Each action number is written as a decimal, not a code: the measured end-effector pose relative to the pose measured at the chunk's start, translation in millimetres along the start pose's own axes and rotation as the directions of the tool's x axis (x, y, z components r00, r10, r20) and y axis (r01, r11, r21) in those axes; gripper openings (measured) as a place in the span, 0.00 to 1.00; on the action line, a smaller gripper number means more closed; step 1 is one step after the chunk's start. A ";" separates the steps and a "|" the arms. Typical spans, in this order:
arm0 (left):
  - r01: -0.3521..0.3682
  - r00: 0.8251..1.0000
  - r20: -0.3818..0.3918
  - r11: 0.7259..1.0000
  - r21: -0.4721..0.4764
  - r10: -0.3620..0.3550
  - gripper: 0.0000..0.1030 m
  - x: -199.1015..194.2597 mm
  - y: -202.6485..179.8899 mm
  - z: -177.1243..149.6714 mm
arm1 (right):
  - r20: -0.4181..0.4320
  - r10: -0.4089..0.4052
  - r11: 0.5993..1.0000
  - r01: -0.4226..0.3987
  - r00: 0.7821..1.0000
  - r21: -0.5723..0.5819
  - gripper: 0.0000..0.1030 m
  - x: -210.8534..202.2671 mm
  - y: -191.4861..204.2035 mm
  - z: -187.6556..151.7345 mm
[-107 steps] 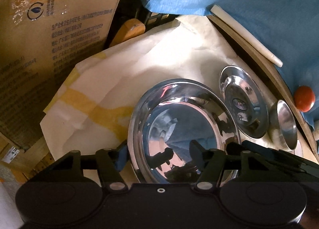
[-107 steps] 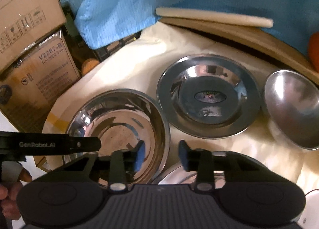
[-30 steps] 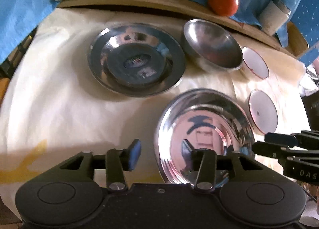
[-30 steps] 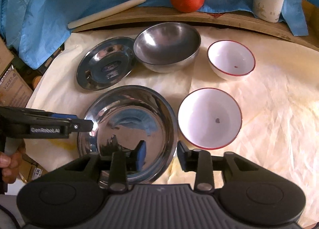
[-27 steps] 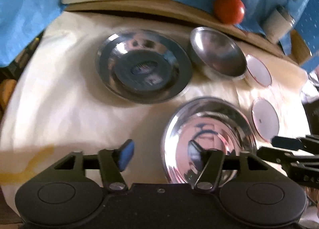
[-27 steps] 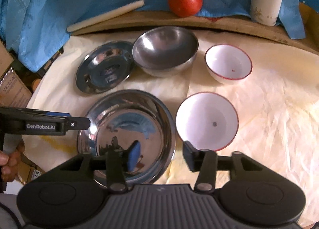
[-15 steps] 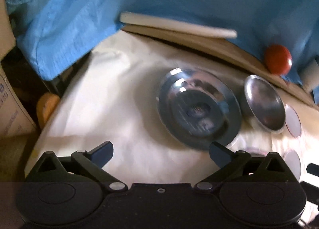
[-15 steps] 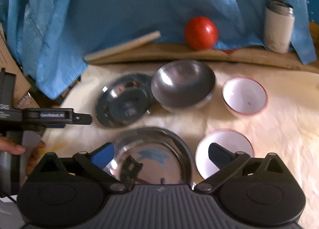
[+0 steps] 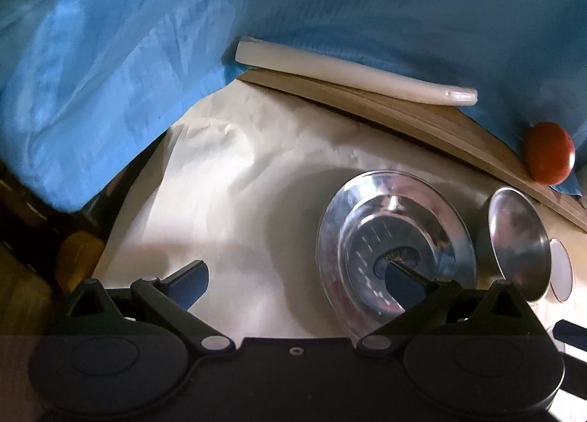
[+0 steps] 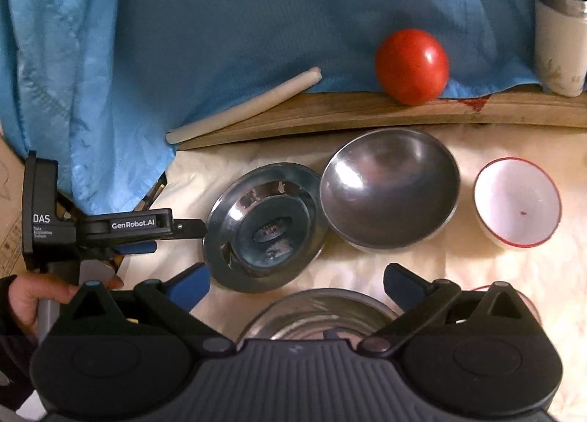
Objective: Organize plates and bowls
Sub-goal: 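Grasp the small logo plate rim with the left gripper while the right grips the stacked plates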
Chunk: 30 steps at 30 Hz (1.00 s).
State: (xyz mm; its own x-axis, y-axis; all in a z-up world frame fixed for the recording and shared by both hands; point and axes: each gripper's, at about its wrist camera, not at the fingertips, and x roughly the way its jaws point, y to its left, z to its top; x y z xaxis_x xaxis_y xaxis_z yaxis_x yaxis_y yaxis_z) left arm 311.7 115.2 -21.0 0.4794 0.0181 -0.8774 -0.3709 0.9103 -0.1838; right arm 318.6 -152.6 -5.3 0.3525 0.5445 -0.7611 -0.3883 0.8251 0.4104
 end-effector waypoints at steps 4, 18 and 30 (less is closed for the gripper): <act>0.012 1.000 -0.011 1.000 0.004 -0.012 0.99 11.0 1.1 7.9 | -0.022 -0.001 0.999 0.002 1.000 0.036 1.00 15.6 0.3 1.5; 0.046 0.997 -0.057 0.997 0.057 -0.043 0.99 45.1 -12.4 26.5 | -0.050 -0.025 1.000 0.025 0.998 0.013 1.00 66.7 11.8 3.2; 0.062 0.995 -0.080 0.995 0.084 -0.056 0.99 54.6 -15.2 29.8 | -0.056 -0.033 0.998 0.036 0.998 0.054 0.92 77.7 5.4 2.9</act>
State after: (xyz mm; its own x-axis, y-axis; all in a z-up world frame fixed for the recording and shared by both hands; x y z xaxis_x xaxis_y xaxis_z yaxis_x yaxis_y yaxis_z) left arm 367.2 114.7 -52.9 0.4340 -0.0659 -0.8985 -0.2721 0.9412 -0.2004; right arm 346.4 -105.4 -60.7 0.3167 0.5080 -0.8010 -0.3291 0.8509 0.4095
